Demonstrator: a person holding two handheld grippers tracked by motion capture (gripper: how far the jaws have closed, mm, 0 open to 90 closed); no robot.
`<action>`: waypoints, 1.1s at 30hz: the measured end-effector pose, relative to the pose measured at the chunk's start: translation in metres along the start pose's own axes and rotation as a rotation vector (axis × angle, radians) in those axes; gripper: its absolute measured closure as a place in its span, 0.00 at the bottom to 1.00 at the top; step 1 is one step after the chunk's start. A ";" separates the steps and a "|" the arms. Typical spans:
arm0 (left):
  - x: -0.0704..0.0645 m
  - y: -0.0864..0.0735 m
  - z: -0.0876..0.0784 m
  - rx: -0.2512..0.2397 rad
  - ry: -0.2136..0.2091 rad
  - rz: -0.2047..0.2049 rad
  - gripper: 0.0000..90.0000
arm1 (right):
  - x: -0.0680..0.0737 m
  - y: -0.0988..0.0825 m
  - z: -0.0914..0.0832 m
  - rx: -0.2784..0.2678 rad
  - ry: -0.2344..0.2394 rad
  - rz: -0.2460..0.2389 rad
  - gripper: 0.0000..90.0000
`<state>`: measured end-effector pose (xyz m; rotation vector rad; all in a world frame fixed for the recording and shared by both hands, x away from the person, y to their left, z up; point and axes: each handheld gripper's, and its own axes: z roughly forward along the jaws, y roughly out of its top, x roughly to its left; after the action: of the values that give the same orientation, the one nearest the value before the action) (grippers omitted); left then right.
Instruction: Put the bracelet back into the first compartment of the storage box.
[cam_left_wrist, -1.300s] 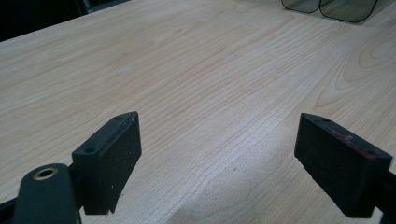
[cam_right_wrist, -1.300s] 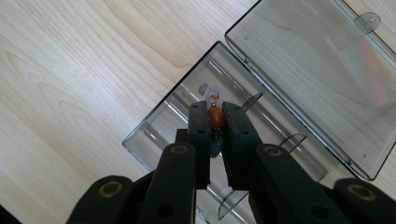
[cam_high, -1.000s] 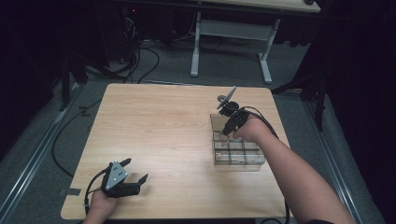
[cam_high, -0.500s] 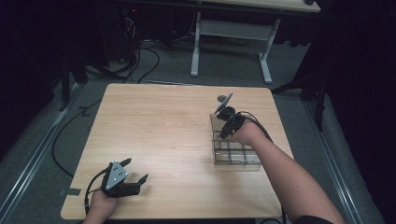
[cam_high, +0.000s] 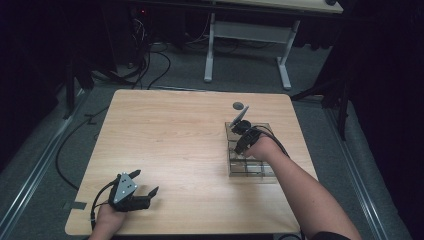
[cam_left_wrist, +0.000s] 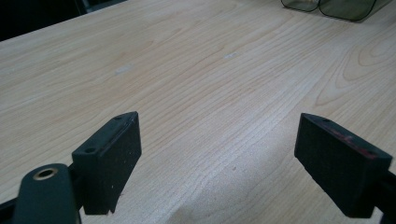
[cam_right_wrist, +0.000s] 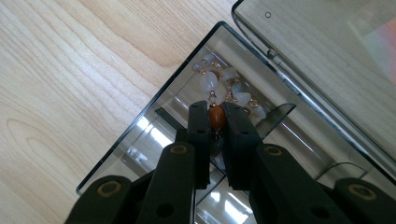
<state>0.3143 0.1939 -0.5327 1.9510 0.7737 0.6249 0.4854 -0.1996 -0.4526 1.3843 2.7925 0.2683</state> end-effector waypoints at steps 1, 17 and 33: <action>0.000 0.000 0.000 0.002 0.000 0.000 0.17 | 0.000 0.000 0.002 0.006 -0.002 0.004 0.91; 0.000 0.000 0.000 0.002 0.000 0.002 0.17 | -0.002 0.000 0.009 -0.012 0.017 0.020 0.81; 0.000 0.000 0.001 0.008 0.001 0.006 0.17 | -0.002 -0.004 -0.004 -0.025 0.019 0.047 0.61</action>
<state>0.3146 0.1932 -0.5327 1.9608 0.7723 0.6275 0.4831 -0.2036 -0.4489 1.4513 2.7637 0.3180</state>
